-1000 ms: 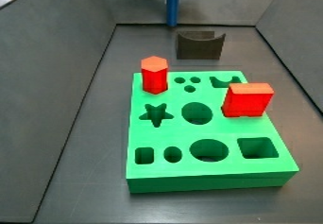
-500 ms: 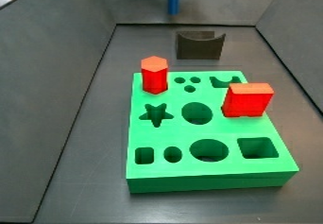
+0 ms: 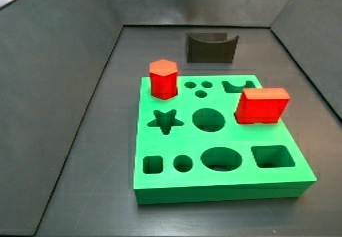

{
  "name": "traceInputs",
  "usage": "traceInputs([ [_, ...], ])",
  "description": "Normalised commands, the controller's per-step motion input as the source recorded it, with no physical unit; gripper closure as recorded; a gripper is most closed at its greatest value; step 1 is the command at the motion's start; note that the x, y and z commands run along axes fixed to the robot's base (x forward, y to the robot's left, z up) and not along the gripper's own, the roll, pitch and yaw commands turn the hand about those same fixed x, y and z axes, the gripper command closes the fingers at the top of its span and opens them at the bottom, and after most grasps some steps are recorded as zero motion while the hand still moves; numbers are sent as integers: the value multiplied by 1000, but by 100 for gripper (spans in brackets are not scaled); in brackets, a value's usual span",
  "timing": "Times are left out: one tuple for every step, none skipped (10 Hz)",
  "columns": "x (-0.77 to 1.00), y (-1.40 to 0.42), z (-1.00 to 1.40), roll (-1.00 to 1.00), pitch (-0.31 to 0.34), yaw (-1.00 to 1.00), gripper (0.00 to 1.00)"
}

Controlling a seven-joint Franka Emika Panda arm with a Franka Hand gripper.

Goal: Pick up the oval object. Move up. Move to above the board. Insert the oval object.
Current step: Move to above the board.

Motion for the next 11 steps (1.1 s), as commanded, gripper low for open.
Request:
traceInputs([
  [156,80,1000,68,122,42,100],
  [141,69,1000,62,124,40,100],
  [127,60,1000,54,126,40,100],
  [108,50,1000,46,125,40,100],
  [85,37,938,41,116,34,100],
  [59,24,780,40,115,34,100],
  [37,15,630,41,112,33,100],
  [23,7,428,47,111,33,100],
  [18,5,273,51,113,34,100],
  [16,2,174,50,115,35,100],
  [-171,-1000,41,-196,316,-312,100],
])
